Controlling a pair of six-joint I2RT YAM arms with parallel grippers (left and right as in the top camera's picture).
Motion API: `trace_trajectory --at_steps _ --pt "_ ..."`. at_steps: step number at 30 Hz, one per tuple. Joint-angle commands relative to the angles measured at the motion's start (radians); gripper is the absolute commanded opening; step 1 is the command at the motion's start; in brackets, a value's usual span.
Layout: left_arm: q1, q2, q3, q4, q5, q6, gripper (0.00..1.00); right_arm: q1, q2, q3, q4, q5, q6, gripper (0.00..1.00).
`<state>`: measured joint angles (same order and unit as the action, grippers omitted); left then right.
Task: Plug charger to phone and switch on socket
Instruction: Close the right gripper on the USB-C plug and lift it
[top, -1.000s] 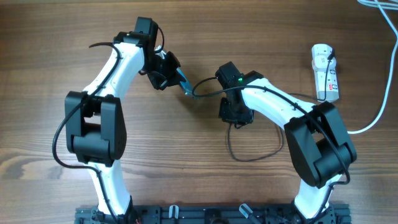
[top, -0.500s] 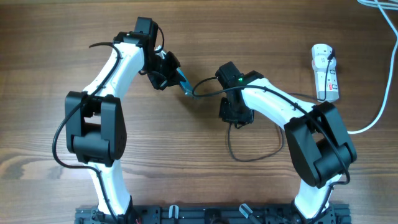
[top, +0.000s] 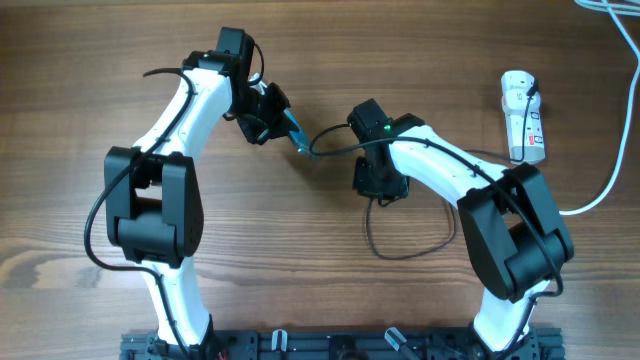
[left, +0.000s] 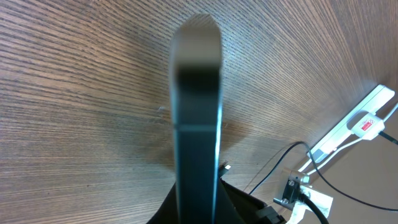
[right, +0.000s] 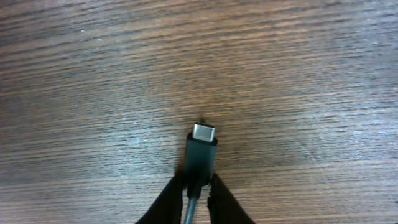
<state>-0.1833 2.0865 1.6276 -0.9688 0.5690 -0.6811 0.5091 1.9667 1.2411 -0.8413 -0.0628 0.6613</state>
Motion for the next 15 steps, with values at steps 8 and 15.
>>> trace_trajectory --at_steps 8,15 --pt "-0.001 -0.031 0.003 -0.001 0.005 0.023 0.04 -0.002 0.048 -0.042 -0.002 -0.006 -0.006 0.2" --pt "-0.001 -0.031 0.003 -0.001 0.005 0.023 0.04 -0.002 0.048 -0.042 -0.016 -0.006 -0.006 0.2"
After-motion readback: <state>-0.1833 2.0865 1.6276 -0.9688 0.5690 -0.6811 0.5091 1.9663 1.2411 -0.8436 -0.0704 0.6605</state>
